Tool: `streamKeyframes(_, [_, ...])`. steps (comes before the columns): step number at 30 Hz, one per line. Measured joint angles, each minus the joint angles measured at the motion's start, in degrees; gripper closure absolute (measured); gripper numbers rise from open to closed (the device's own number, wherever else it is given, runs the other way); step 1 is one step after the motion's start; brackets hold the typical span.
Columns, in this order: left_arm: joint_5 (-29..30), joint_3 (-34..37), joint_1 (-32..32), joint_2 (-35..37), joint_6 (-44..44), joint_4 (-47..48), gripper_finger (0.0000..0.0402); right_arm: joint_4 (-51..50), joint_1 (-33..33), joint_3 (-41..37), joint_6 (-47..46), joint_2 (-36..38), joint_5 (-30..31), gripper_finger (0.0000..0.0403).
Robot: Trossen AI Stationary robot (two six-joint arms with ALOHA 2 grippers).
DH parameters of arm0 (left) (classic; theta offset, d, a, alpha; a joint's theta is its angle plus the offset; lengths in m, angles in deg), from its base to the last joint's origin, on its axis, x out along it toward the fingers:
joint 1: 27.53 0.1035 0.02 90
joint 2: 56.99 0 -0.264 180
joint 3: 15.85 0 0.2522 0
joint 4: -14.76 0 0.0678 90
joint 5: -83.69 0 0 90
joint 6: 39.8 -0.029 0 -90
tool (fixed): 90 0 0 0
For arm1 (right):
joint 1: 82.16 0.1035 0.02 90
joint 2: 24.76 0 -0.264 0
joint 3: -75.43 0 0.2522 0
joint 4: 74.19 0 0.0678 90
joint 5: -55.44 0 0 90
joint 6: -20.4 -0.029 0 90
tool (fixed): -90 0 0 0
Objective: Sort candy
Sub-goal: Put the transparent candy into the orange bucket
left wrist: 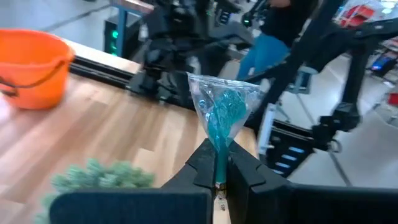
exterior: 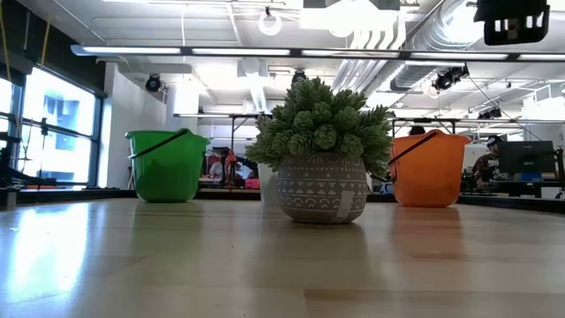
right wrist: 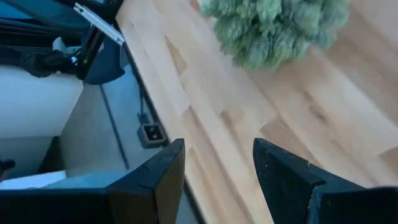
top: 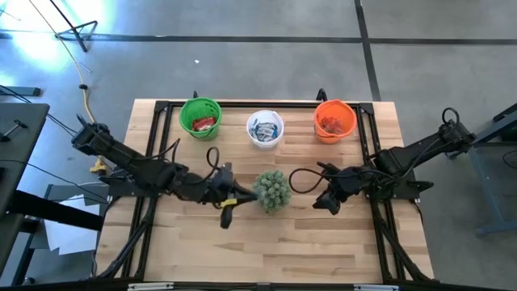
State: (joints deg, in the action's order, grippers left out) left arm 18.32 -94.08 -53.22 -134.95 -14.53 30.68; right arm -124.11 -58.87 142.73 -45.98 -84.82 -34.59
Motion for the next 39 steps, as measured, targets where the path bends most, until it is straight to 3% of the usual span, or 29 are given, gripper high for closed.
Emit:
streamKeyframes(5, [0.0,0.0,3.6,0.0,-3.8,0.0,0.0399,0.0,0.0,0.0,4.2,0.0,7.0,0.0217])
streamKeyframes(9, [-0.1,0.0,7.1,0.0,-4.6,0.1,0.0399,0.5,0.0,0.0,5.8,0.0,16.8,0.0217])
streamKeyframes(14, [0.0,0.0,10.8,0.0,-7.4,0.9,0.0399,0.5,0.0,0.0,0.7,0.0,31.1,0.0217])
streamKeyframes(17, [0.0,0.0,13.0,0.0,-6.1,0.5,0.0399,0.4,-0.1,0.0,4.5,0.0,37.2,0.0217])
streamKeyframes(22, [0.2,0.0,15.9,-0.1,-4.5,0.5,0.0399,0.4,-1.0,0.0,9.8,-0.5,39.3,0.0217])
streamKeyframes(27, [0.3,0.0,17.6,-0.1,-3.3,0.5,0.0399,1.3,-4.3,0.0,4.9,-2.2,48.1,0.0217])
streamKeyframes(31, [0.2,0.0,18.7,-0.1,-3.3,-0.4,0.0399,1.7,-6.9,0.0,-0.5,-4.2,45.3,0.0217])
streamKeyframes(39, [-0.5,0.0,19.4,-0.1,-3.4,-0.8,0.0399,8.8,-11.1,0.0,-0.6,-8.5,41.3,0.0217])
